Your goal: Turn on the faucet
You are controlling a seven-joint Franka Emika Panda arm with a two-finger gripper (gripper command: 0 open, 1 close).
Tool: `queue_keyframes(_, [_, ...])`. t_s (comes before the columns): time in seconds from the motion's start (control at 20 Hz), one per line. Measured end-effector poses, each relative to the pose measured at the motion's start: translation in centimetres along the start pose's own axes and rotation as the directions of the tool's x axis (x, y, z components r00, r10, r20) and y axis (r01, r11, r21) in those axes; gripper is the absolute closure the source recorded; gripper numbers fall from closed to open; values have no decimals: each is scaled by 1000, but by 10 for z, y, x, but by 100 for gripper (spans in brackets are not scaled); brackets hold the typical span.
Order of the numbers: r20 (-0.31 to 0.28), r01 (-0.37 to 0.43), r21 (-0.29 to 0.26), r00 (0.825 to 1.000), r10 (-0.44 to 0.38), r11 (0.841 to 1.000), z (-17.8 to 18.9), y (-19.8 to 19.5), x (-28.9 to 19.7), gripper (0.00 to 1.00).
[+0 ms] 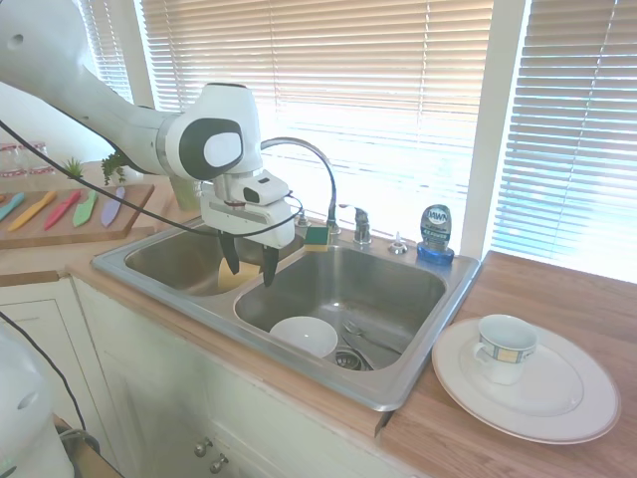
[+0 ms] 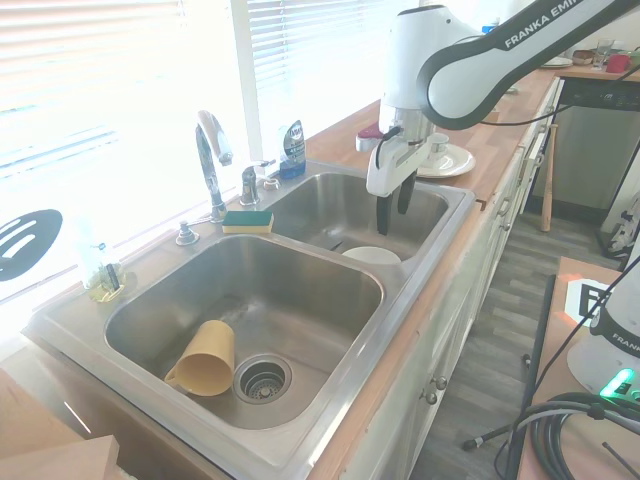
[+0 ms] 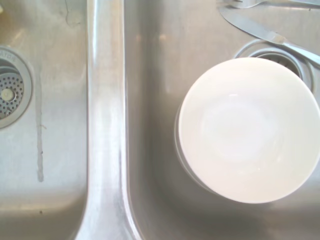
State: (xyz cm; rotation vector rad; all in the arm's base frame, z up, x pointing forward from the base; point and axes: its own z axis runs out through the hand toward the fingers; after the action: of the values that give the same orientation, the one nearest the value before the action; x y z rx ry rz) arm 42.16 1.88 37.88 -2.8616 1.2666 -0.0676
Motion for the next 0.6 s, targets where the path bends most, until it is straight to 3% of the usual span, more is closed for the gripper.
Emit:
queue_keyframes(0.2, [0,2,-1,1000,-2,1000,0,1,1,0])
queue_keyframes(0.25, [-1,1,0,1000,-1,1000,1,2,2,100])
queue_keyframes(0.6, [-9,5,8,1000,-5,1000,0,1,4,100])
